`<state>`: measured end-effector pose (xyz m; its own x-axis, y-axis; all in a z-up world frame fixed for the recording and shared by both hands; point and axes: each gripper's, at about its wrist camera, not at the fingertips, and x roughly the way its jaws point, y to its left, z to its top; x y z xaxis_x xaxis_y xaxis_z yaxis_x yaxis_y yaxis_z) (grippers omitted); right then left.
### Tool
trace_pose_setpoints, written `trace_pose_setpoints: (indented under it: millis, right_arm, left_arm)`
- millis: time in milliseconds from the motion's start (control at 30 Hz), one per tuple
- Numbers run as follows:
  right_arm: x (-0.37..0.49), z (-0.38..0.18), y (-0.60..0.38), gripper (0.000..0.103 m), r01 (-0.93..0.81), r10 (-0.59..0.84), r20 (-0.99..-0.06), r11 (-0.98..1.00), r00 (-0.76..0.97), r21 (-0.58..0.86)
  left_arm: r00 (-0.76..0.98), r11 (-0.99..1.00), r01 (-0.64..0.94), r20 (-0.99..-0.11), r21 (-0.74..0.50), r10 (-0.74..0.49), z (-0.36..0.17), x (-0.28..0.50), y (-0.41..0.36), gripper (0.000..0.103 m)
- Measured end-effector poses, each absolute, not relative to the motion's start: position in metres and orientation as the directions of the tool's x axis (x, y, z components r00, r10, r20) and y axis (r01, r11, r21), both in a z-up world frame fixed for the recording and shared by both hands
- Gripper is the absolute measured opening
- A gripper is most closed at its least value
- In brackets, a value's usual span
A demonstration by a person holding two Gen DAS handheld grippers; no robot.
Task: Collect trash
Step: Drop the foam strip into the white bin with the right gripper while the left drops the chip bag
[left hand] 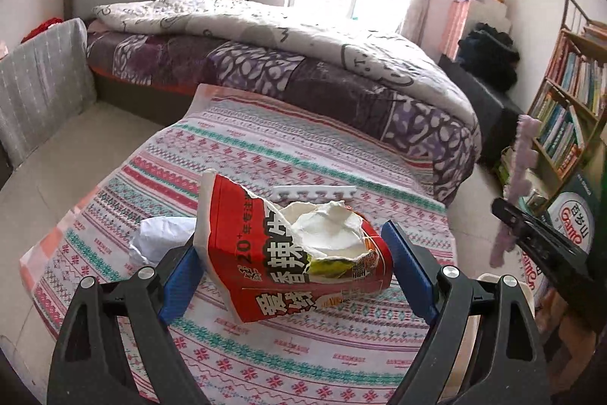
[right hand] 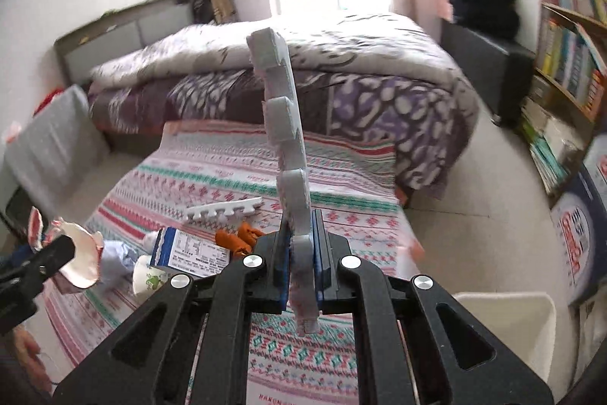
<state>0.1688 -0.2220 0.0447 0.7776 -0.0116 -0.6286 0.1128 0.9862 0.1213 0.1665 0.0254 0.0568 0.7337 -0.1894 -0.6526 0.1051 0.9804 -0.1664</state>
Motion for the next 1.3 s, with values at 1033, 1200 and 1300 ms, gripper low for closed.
trace_pose_setpoints:
  millis: [1033, 1200, 1300]
  right_arm:
    - [0.054, 0.026, -0.384, 0.01, 0.551, -0.238, -0.671, 0.778, 0.702, 0.301]
    - [0.043, 0.023, -0.403, 0.01, 0.59, -0.242, -0.694, 0.742, 0.678, 0.318]
    - [0.038, 0.019, -0.412, 0.012, 0.608, -0.236, -0.708, 0.722, 0.666, 0.33]
  left_arm:
    - [0.649, 0.923, 0.343, -0.667, -0.172, -0.366, 0.034, 0.131, -0.119, 0.086]
    - [0.626, 0.905, 0.389, -0.671, -0.173, -0.397, 0.029, 0.126, -0.147, 0.086]
    - [0.612, 0.893, 0.416, -0.673, -0.172, -0.415, 0.027, 0.122, -0.164, 0.086]
